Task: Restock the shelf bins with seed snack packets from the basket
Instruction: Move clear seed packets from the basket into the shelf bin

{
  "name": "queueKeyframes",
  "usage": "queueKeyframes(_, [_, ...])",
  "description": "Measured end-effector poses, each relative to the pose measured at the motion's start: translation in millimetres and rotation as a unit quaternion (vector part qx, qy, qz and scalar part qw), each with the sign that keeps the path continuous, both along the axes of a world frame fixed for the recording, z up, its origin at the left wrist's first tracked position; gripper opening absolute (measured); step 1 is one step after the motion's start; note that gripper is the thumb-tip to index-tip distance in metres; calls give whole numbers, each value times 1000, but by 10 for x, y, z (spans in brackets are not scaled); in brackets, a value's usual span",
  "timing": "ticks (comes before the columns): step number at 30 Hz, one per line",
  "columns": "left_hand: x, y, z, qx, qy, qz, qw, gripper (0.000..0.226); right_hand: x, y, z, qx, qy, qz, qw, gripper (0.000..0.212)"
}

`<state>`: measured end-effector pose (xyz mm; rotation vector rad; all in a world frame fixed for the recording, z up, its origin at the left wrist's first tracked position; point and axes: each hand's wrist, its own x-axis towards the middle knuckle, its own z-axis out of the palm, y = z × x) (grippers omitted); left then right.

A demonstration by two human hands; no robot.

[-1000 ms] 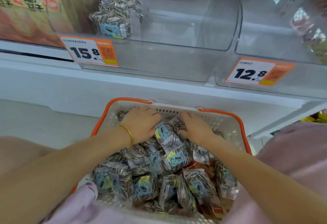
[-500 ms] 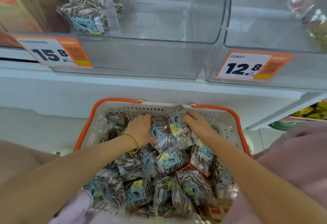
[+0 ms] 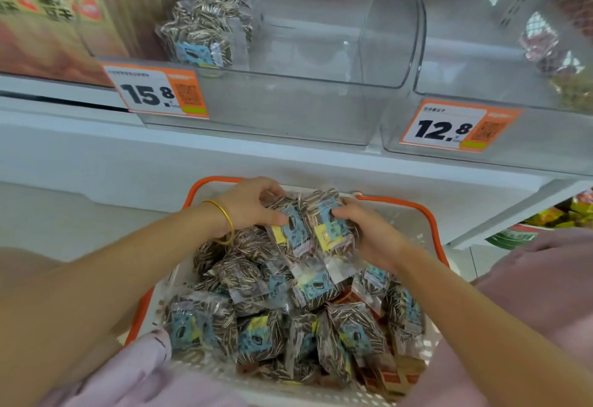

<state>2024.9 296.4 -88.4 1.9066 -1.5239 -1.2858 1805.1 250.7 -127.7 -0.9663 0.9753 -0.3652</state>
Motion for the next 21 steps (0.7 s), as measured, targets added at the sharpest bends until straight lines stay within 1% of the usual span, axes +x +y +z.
queueKeyframes(3, [37, 123, 238, -35, 13, -1, 999, 38, 70, 142, 205, 10, -39, 41, 998, 58])
queueKeyframes(6, [99, 195, 404, -78, 28, 14, 996, 37, 205, 309, 439, 47, -93, 17, 994, 76])
queueKeyframes(7, [122, 227, 498, -95, 36, 18, 995, 35, 257, 352, 526, 46, -110, 11, 993, 80])
queueKeyframes(8, [170, 246, 588, -118, 46, 17, 992, 33, 306, 388, 653, 29, -119, 8, 992, 76])
queueKeyframes(10, [266, 288, 817, -185, 66, 10, 980, 29, 404, 393, 970, -35, -106, 16, 994, 61])
queueKeyframes(12, [380, 340, 1048, -277, 90, 26, 956, 28, 507, 359, 1360, -99, -81, 30, 991, 57])
queueKeyframes(13, [446, 357, 1135, -332, 98, 50, 937, 28, 564, 317, 1557, -131, -72, 34, 988, 50])
queueKeyframes(14, [524, 363, 1201, -397, 79, 79, 911, 26, 630, 274, 1757, -162, -66, 28, 984, 38])
queueKeyframes(15, [611, 359, 1255, -464, 26, 109, 879, 28, 712, 189, 1932, -183, -63, 9, 981, 24])
queueKeyframes(16, [712, 347, 1286, -516, -63, 127, 845, 31, 817, 99, 2111, -196, -60, -16, 979, 18])
queueKeyframes(17, [808, 326, 1304, -547, -162, 130, 811, 31, 948, -58, 2260, -209, -60, -31, 976, 18])
queueKeyframes(18, [911, 293, 1295, -556, -243, 121, 786, 30, 1096, -208, 2386, -226, -56, -32, 972, 22])
queueKeyframes(19, [991, 257, 1278, -554, -298, 101, 771, 27, 1276, -348, 2469, -249, -45, -22, 967, 32])
queueKeyframes(20, [1051, 218, 1247, -542, -331, 76, 768, 26, 1445, -447, 2519, -275, -20, -9, 961, 48])
queueKeyframes(21, [1082, 184, 1208, -529, -354, 50, 770, 26, 1595, -547, 2524, -313, 24, 7, 949, 63])
